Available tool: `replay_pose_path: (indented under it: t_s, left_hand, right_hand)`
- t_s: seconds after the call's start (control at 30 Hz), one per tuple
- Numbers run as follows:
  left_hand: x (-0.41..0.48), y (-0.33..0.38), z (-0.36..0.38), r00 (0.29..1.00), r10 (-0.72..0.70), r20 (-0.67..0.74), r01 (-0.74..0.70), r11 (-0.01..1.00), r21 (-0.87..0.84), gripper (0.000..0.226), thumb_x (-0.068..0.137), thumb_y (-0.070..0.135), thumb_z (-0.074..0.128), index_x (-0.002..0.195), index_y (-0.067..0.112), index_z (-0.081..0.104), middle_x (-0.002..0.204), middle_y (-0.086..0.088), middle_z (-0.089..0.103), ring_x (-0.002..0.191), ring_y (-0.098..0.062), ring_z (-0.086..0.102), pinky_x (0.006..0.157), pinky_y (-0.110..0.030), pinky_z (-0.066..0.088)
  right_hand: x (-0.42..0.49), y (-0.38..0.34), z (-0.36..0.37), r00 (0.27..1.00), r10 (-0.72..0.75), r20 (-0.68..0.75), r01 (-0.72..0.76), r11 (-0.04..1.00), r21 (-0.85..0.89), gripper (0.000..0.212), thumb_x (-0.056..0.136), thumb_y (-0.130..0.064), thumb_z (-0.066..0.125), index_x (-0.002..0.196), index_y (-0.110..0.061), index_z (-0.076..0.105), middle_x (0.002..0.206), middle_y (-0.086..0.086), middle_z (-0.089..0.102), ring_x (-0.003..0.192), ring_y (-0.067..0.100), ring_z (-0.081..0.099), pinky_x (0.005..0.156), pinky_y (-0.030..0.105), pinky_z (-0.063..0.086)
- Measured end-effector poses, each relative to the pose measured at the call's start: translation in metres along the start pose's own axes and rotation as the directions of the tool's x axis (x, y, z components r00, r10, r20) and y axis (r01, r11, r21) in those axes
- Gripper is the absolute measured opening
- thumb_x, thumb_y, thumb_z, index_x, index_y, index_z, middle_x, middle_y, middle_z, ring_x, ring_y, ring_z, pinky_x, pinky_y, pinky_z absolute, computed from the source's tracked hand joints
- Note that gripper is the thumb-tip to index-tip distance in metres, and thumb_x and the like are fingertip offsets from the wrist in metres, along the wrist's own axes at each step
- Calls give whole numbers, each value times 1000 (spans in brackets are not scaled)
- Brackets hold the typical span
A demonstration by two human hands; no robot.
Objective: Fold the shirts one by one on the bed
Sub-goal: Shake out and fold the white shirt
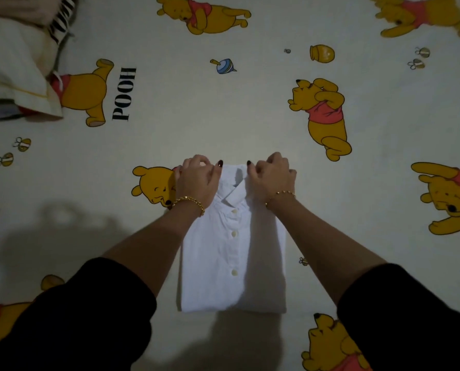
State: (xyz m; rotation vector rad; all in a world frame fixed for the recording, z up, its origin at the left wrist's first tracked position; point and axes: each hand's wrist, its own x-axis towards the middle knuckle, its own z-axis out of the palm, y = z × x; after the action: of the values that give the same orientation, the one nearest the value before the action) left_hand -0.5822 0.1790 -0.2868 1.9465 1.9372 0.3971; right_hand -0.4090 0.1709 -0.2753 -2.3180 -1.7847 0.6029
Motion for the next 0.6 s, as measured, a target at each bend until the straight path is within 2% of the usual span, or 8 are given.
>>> replay_pose_path:
  t_s: [0.1,0.13,0.2,0.27,0.37,0.43,0.53,0.6]
  left_hand:
    - [9,10,-4,990,-143,-1,143,986,88,33,85,48,58,76,17,65,102,-4,56,102,-23,50,88,-38,43]
    - [11,13,-5,980,-199,18,197,977,83,28,81,43,64,82,15,61,104,-6,55,103,-25,50,87,-38,44]
    - [12,16,-7,936,-344,73,343,939,30,36,76,30,70,101,10,56,114,-10,53,107,-28,52,87,-39,45]
    - [11,14,-10,879,-460,129,467,884,-28,41,79,24,67,114,7,55,120,-13,55,109,-30,55,83,-38,48]
    - [9,11,-16,879,-452,155,470,876,-112,28,89,24,60,109,5,66,112,-14,67,103,-30,61,78,-34,49]
    - [5,14,-28,872,-462,164,487,855,-179,28,92,25,58,107,3,69,109,-16,68,104,-30,61,80,-32,47]
    - [2,13,-42,806,-544,233,591,728,-348,31,94,26,55,107,0,69,110,-18,67,106,-33,60,88,-34,46]
    - [3,11,-49,707,-592,387,705,547,-451,35,98,23,46,113,-4,64,117,-22,63,110,-34,57,95,-37,44]
  right_hand:
    - [6,-7,-3,996,47,70,-35,987,-159,43,88,-43,44,113,-12,60,114,10,51,109,29,48,89,41,39]
    - [6,-8,-4,995,61,79,-50,989,-137,39,87,-36,47,116,-10,54,115,11,51,108,31,50,87,40,40]
    - [5,-9,-7,991,103,82,-101,994,-36,35,86,-25,51,116,-7,45,112,12,53,103,32,54,80,39,44]
    - [6,-9,-11,983,162,81,-164,986,21,30,87,-21,53,112,-5,49,108,14,58,99,32,59,75,35,46]
    - [5,-6,-19,976,202,84,-208,975,77,21,87,-18,55,98,-4,67,96,13,67,92,29,64,71,29,48]
    - [2,-6,-24,973,217,77,-227,958,177,21,87,-16,55,90,-4,72,89,13,70,85,27,65,68,25,46]
    - [-2,-7,-34,932,291,217,-353,867,351,26,91,-10,48,99,1,71,101,19,69,95,30,62,75,25,44]
    - [-2,-10,-41,870,306,387,-444,827,345,31,97,-8,42,114,7,63,119,23,62,113,33,56,89,30,42]
